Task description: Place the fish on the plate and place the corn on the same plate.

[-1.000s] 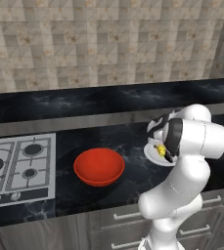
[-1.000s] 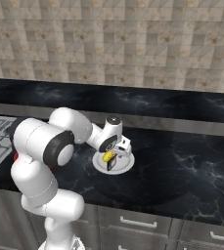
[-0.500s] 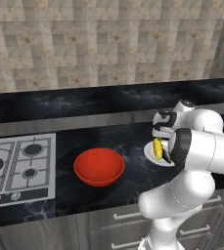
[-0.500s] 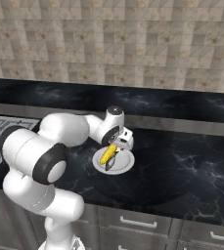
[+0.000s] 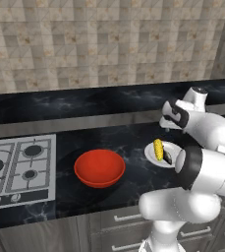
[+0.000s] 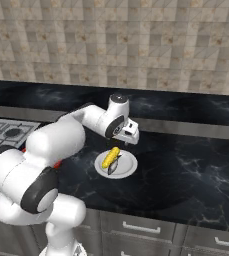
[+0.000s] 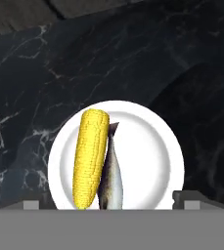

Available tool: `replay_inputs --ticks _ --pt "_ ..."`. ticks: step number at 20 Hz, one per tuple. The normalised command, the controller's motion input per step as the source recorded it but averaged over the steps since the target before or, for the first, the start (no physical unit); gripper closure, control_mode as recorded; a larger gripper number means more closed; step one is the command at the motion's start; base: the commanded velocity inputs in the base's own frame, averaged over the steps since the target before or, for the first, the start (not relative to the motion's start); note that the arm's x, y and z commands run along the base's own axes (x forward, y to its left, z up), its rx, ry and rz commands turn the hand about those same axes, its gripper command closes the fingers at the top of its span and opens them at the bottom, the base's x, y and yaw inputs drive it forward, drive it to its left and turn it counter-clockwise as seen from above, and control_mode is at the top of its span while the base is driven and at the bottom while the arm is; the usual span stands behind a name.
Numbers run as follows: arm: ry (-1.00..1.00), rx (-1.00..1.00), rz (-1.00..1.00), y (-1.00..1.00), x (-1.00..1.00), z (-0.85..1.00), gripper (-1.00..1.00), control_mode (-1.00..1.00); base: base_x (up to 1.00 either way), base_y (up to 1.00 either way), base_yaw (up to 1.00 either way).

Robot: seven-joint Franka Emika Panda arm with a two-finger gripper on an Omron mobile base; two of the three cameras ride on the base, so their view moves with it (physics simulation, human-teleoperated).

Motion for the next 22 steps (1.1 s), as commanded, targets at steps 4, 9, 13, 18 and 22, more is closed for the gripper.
replay_inputs --ticks 4,9,13,18,22 --pt "-0.12 0.01 0.01 -0.07 -0.74 0.73 -1.0 -1.0 0.0 0.0 0.0" --pt "-0.26 0.02 0.01 -0.12 -0.71 0.61 -1.0 -1.0 0.0 0.0 0.0" --pt "-0.2 0.04 0.0 -0.35 -0.63 0.33 -1.0 -1.0 0.0 0.0 0.0" --pt "-0.24 0.04 0.01 -0.31 -0.59 0.32 -1.0 -1.0 0.0 0.0 0.0" --pt "-0.26 0.02 0.04 -0.21 -0.46 0.28 -1.0 -1.0 0.0 0.0 0.0"
